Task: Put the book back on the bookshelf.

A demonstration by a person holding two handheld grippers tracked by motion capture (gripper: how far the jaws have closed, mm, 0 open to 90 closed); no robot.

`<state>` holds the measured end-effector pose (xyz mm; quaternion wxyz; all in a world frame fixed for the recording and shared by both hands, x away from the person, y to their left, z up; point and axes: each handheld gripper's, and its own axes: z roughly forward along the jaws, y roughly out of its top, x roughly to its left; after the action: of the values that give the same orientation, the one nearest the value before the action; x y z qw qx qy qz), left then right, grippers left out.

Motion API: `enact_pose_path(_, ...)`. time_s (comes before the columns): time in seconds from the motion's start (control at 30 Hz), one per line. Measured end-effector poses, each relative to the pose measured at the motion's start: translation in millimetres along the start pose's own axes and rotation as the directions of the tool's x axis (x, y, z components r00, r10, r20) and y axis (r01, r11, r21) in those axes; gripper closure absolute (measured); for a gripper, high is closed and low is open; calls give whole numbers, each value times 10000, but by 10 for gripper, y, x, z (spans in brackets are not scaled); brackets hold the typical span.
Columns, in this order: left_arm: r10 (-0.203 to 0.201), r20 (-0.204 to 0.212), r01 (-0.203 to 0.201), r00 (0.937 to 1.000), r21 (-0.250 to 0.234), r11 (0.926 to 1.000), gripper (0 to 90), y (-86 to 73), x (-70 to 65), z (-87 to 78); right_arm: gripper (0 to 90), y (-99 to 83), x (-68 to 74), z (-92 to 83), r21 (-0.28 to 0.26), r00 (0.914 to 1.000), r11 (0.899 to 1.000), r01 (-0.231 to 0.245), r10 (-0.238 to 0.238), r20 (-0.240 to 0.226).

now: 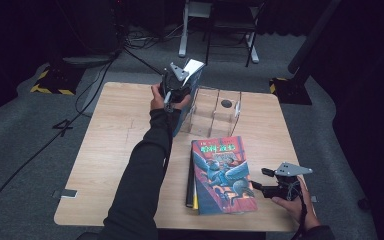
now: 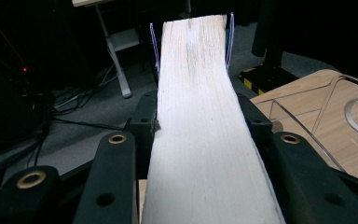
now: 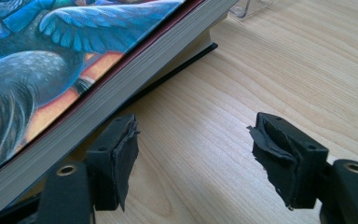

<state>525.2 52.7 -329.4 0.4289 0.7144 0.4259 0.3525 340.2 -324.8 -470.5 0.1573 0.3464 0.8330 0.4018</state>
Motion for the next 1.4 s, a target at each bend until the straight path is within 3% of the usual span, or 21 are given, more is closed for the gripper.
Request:
enact_pose_path(0.1, -29, -87, 30, 10000, 56, 10000, 597, 16, -14, 40, 315, -1, -7, 2, -5, 10000, 10000, -23, 23, -1)
enact_pose_path(0.2, -674, -386, 672, 9970, -65, 9977, 596, -3, 46, 68, 314, -3, -5, 1, 1, 10000, 10000, 11, -11, 12)
enact_pose_path(0.27, -841, -469, 839, 9954, -55, 9965, 591, -12, 95, 64, 313, -5, -7, -7, -27, 10000, 10000, 21, -21, 13)
enact_pose_path(0.4, -963, -454, 966, 9943, 50, 9953, 559, -23, 152, 42, 312, -4, -12, -17, -84, 10000, 10000, -8, 8, 28)
enact_pose_path(0.57, -747, -558, 754, 9956, 110, 9971, 459, -22, 145, 0, 311, 0, 2, -16, -63, 9999, 10000, 68, -68, 75)
enact_pose_path(0.73, -853, 14, 853, 9964, 227, 9961, 393, -59, 230, -100, 310, 1, -3, -21, -90, 10000, 10000, 37, -36, 85)
enact_pose_path(1.0, -631, 478, 620, 9969, 246, 9978, 337, -138, 283, -285, 314, -3, -28, -65, -193, 9999, 9998, -77, 79, 69)
enact_pose_path(1.07, -556, 772, 553, 9955, 66, 9984, 333, -162, 285, -354, 314, -2, -32, -67, -218, 9999, 9997, -121, 122, 50)
enact_pose_path(1.13, -468, 810, 474, 9956, -50, 9989, 332, -175, 291, -423, 315, -4, -27, -61, -204, 9999, 9997, -157, 157, 11)
enact_pose_path(1.17, -435, 1058, 453, 9934, -152, 9989, 328, -187, 304, -481, 315, -4, -23, -53, -179, 9999, 9998, -129, 129, -6)
enact_pose_path(1.23, -361, 1017, 383, 9942, -199, 9991, 326, -197, 302, -520, 315, -4, -20, -52, -163, 10000, 9998, -99, 99, 0)
enact_pose_path(1.4, -143, 1434, 202, 9896, -397, 9990, 319, -284, 294, -678, 315, 1, -7, -49, -139, 10000, 9999, -63, 63, -34)
